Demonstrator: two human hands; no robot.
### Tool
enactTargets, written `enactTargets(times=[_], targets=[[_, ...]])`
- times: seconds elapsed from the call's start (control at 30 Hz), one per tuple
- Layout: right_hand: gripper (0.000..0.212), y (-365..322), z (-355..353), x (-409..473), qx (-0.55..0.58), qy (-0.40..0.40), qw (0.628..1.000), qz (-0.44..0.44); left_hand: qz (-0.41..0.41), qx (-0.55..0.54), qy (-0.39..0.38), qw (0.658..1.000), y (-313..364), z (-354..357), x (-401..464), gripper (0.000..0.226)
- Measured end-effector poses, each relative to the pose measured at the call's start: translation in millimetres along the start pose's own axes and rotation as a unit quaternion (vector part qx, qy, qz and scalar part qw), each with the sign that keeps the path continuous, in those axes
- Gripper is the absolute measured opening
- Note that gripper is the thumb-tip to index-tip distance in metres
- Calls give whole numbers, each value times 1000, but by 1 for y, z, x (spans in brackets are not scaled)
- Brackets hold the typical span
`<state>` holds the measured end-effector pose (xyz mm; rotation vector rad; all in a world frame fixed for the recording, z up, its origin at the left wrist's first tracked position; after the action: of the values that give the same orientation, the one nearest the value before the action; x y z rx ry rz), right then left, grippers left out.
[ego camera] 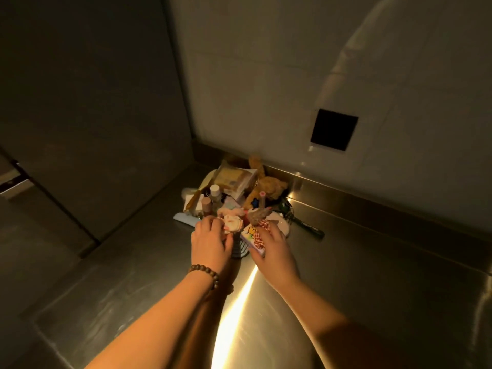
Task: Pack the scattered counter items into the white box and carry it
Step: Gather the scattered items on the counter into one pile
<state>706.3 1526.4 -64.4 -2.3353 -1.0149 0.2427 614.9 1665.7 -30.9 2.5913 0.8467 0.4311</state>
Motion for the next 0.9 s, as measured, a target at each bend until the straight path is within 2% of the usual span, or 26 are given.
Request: enactTargets(times=[0.17,0.4,0.5,0.57,0.63,0.8,0.9], targets=[[52,1,24,15,11,9,1000,10,17,-26,-24,999,-9,17,14,32],[64,21,6,29,17,54,998,13,36,-76,-67,994,10,38,18,70],[59,48,-21,42,44,98,992,62,35,-48,-107,993,17,51,25,92],[50,66,-38,55,25,111,990,86,31,-11,-122,992,18,59,29,96],[43,80,-46,71,-14,95,990,105,27,19,-133,991,16,65,33,94],[42,101,-30,92,-84,-35,986,137,22,30,-145,989,16,70,38,93],[45,99,-28,86,-75,-41,986,145,18,37,-153,987,18,72,41,93]])
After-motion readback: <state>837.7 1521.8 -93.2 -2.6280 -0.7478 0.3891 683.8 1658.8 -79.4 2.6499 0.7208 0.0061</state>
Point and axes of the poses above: each hand's wrist, its own x-axis towards the middle knuckle, its own z-axis out of the palm, y = z × x, the point moved 9 cm from there along x, towards the middle knuckle, and after that the axes turned 7 degrees about -y, right-handed, at the moved point
